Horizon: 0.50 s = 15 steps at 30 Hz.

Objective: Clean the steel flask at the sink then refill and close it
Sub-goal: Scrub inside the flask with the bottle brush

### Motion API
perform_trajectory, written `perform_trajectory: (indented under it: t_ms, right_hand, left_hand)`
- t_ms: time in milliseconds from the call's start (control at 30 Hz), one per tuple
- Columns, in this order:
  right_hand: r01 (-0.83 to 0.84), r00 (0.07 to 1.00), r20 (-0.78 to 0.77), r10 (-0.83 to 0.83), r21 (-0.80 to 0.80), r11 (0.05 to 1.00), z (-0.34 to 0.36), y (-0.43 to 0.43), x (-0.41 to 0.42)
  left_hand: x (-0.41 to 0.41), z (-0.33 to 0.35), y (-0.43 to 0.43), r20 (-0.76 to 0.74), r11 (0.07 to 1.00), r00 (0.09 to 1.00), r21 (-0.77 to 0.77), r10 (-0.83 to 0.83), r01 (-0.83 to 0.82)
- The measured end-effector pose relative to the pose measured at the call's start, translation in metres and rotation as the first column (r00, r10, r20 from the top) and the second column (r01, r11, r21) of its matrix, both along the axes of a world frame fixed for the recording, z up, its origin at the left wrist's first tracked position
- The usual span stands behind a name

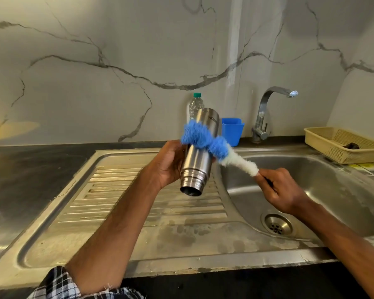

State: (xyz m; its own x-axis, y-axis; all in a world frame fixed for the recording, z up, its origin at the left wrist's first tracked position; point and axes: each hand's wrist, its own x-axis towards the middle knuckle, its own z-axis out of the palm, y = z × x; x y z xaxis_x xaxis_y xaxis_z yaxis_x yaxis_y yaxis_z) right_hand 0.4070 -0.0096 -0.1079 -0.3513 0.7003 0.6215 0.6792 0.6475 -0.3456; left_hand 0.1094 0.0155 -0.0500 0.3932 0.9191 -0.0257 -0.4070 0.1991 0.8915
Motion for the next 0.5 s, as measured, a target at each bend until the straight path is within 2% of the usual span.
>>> perform_trajectory:
  t_ms: [67, 200, 267, 333, 367, 500]
  right_hand:
    - [0.017, 0.999, -0.037, -0.018, -0.020, 1.000, -0.0025, 0.0008, 0.0004]
    - [-0.148, 0.986, 0.080, 0.147, 0.005, 0.989, -0.0090, -0.0035, -0.0039]
    - [-0.084, 0.994, 0.078, 0.082, 0.013, 0.996, -0.0048, -0.0024, -0.0041]
    - [-0.014, 1.000, -0.003, 0.014, -0.006, 1.000, -0.0038, -0.0009, -0.0031]
    - [-0.029, 0.999, -0.015, 0.029, -0.009, 1.000, -0.0054, -0.0014, -0.0033]
    - [-0.151, 0.984, 0.094, 0.149, 0.012, 0.988, -0.0090, -0.0052, -0.0074]
  left_hand:
    - [-0.0022, 0.0001, 0.0029, 0.069, 0.999, 0.997, -0.029, 0.021, -0.019]
    - [-0.0074, -0.0028, 0.0056, 0.110, 0.998, 0.992, -0.024, 0.066, -0.063]
    - [-0.0085, 0.0009, 0.0044, 0.108, 0.995, 0.989, -0.025, 0.097, -0.095]
    - [-0.0077, 0.0034, 0.0053, 0.124, 0.993, 0.985, -0.018, 0.117, -0.116]
    - [-0.0072, 0.0036, 0.0056, 0.118, 0.991, 0.984, -0.018, 0.131, -0.130]
    - [-0.0071, 0.0021, 0.0057, 0.049, 0.985, 0.984, 0.000, 0.173, -0.174]
